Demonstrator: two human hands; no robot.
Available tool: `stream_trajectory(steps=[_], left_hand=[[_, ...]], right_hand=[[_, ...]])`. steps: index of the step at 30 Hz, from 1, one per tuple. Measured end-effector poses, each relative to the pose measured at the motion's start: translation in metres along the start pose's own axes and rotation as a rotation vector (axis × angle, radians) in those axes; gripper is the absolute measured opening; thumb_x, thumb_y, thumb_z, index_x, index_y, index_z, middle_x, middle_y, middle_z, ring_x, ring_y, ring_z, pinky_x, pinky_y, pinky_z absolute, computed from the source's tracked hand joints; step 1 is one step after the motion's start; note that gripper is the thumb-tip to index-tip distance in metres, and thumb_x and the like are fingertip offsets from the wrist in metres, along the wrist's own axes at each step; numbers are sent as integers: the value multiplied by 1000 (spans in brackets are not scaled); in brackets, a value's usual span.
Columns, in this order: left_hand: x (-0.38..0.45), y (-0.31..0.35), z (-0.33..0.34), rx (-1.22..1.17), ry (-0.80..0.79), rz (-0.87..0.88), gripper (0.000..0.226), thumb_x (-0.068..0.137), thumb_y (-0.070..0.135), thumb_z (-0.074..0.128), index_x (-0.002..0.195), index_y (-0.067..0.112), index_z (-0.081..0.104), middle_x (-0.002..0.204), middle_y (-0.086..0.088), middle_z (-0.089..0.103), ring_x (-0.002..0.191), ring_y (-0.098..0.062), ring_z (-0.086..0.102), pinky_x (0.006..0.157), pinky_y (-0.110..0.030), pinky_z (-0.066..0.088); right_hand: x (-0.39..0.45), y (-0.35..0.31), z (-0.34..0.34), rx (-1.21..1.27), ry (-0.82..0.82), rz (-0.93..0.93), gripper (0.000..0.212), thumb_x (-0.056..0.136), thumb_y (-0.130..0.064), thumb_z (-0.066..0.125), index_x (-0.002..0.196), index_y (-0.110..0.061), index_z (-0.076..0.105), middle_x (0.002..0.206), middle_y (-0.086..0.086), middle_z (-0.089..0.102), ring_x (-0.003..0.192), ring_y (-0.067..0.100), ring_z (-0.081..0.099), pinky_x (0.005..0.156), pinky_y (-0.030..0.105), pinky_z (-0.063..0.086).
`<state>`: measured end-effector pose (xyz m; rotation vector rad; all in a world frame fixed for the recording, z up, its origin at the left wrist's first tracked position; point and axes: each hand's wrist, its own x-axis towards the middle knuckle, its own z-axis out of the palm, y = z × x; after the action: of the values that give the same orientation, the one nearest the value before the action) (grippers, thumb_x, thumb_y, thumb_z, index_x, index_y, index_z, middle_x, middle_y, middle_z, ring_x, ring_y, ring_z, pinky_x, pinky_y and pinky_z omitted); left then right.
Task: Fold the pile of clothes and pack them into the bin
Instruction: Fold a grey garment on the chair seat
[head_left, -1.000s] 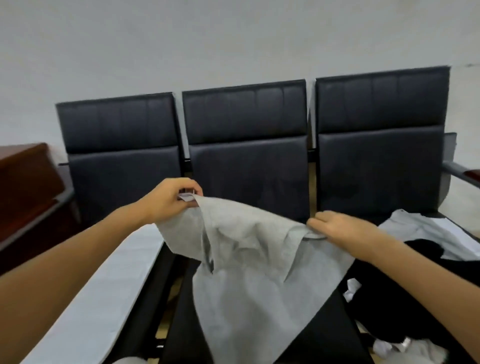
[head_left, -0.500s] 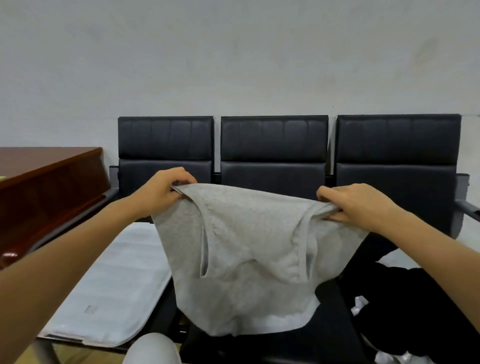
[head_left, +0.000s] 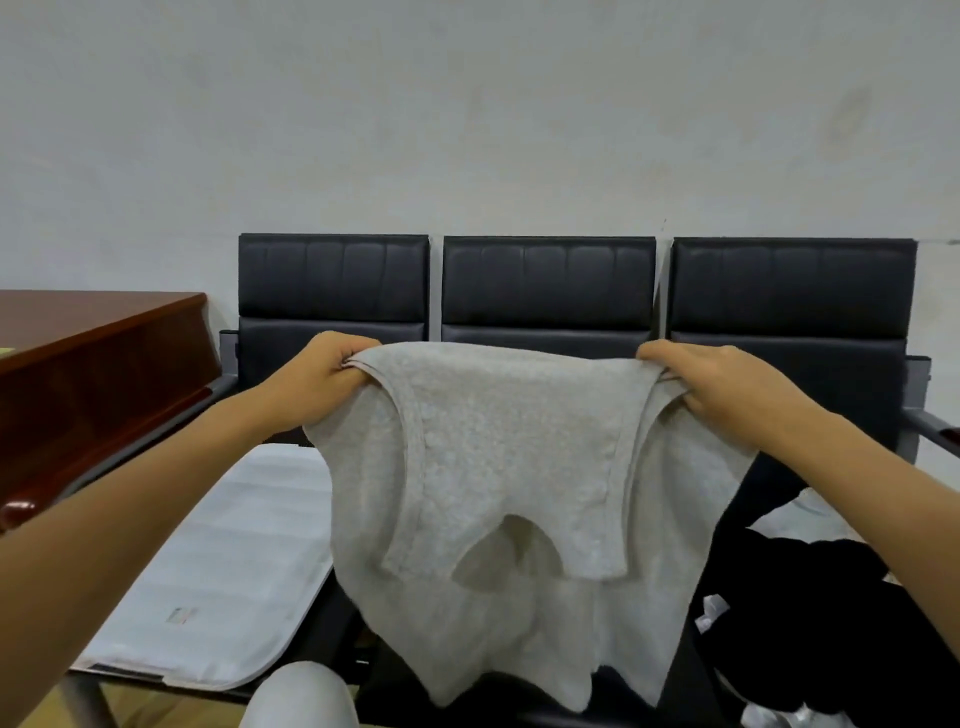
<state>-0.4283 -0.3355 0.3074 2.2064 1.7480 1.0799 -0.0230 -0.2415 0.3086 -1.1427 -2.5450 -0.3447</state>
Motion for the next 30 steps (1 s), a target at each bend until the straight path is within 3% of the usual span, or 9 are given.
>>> stream_trajectory(steps=[2,6,9,11,13,17,23,27,30], left_hand=[[2,1,-2,51,-7,32,21,98,8,53,92,15,73,88,10,70,84,-8,65,74,-21,49],[5,2,-7,205,-3,110,23,95,6,55,96,23,70,90,9,70,87,-9,65,79,-27,52],[6,3,-2,271,-30,104,19,96,8,56,102,19,71,95,3,70,90,-13,64,80,-26,51],[7,6,-3,197,73,109,20,97,7,54,101,21,69,94,4,69,89,-12,63,77,-20,46],[8,6,-6,196,106,118,23,96,6,54,98,26,65,91,5,68,88,-12,63,76,-22,46],[9,4,-8,319,-16,101,16,93,12,60,99,23,70,92,5,70,85,-11,64,80,-34,53],[-7,17,-5,215,-24,63,20,94,12,60,92,31,65,93,7,68,89,-8,62,77,-21,45],[-23,27,-16,174,-58,80,28,93,11,61,87,38,66,89,13,70,89,-2,64,77,-23,49],[-33,36,-30,77,-64,106,14,90,42,60,85,36,72,89,14,71,86,-4,67,75,-19,52]], right_hand=[[-4,3,-4,-57,79,-94,52,86,-11,71,133,-21,52,120,5,64,95,32,65,78,39,52],[-2,8,-2,274,342,24,34,86,-6,69,118,-14,58,84,11,67,68,30,61,60,44,53],[7,9,-2,32,107,99,30,95,-18,57,124,-22,49,88,4,64,73,23,56,65,37,46],[6,13,-4,82,137,104,29,96,-18,56,124,-22,49,94,-5,58,78,20,53,68,35,42],[5,15,-5,147,153,63,27,94,-14,58,117,-25,50,98,-11,55,82,19,55,71,39,48],[6,20,-7,92,-126,79,15,94,-15,56,98,-29,49,97,-8,58,84,14,54,75,37,50],[-4,22,-7,456,-75,45,25,86,-5,66,75,-16,46,75,-3,56,64,10,45,63,28,41],[-14,24,-22,545,-119,11,30,87,0,62,70,-12,41,68,-5,49,60,4,39,59,26,36],[-19,25,-44,643,-90,3,26,88,-5,62,73,-16,43,74,-1,52,64,6,45,61,25,43]])
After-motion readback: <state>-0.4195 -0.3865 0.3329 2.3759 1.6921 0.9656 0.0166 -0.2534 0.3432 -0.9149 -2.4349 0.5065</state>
